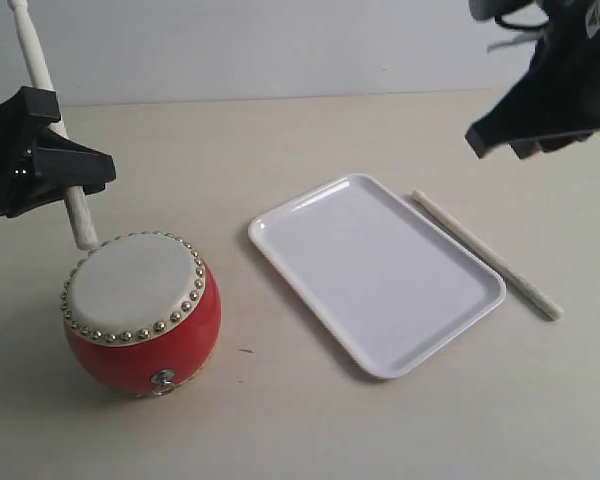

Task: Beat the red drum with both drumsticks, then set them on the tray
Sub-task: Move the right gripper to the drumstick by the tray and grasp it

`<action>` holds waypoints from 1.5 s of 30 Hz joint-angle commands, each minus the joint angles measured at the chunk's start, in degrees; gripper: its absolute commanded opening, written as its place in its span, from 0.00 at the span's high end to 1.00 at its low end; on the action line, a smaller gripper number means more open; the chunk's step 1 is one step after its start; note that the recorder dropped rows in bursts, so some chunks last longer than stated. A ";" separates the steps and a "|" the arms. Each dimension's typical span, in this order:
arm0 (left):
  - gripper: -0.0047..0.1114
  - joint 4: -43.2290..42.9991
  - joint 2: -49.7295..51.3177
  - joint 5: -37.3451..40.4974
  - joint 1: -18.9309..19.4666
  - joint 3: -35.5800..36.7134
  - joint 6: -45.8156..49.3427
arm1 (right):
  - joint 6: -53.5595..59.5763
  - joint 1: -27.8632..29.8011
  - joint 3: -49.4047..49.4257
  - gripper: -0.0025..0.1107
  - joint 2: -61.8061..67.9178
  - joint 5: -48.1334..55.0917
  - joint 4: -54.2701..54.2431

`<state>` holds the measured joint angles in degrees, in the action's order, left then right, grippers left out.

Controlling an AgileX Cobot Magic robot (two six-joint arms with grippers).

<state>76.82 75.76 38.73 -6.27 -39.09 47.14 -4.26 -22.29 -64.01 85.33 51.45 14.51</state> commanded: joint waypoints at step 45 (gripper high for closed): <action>0.96 -0.12 -4.47 1.69 0.18 5.08 0.72 | 16.53 5.06 -0.35 0.60 25.68 -4.21 2.44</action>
<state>76.18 71.62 39.98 -6.27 -34.15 47.50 12.69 -17.51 -64.03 110.96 47.95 16.42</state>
